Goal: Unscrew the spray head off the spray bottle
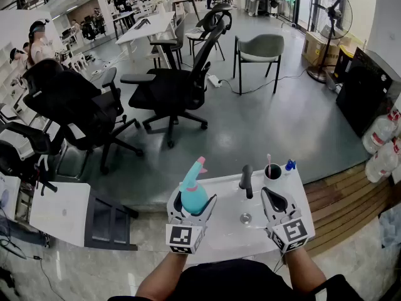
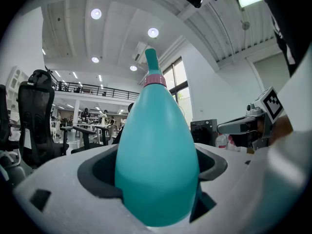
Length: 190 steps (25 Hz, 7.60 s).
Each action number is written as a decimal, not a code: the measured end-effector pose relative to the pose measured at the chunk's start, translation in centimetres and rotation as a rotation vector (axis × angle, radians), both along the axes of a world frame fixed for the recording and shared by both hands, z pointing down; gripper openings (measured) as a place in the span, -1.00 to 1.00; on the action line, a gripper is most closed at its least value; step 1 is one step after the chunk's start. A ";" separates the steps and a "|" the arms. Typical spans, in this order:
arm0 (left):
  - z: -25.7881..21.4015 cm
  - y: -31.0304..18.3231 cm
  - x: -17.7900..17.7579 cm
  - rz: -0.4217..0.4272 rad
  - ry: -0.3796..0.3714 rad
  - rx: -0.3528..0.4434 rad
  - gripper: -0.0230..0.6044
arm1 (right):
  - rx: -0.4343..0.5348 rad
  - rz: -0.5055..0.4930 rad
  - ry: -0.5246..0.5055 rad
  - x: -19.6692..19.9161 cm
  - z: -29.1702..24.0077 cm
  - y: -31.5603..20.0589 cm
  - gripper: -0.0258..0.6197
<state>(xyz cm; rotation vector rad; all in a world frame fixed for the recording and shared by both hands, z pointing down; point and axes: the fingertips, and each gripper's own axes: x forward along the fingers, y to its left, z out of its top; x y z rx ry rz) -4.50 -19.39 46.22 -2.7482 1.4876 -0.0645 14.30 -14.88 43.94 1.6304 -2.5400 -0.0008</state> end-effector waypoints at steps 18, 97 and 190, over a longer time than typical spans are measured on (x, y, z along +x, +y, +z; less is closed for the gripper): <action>0.1 0.9 0.0 0.024 -0.012 -0.012 0.44 | -0.007 0.013 -0.024 -0.3 0.2 0.0 -0.91; -4.3 11.6 7.3 0.730 0.020 -0.020 0.44 | 0.021 -1.031 -0.261 -14.6 -11.1 7.4 -0.50; -5.7 12.8 6.8 0.873 0.010 0.040 0.44 | 0.041 -1.036 -0.219 -15.9 -12.4 9.3 -0.51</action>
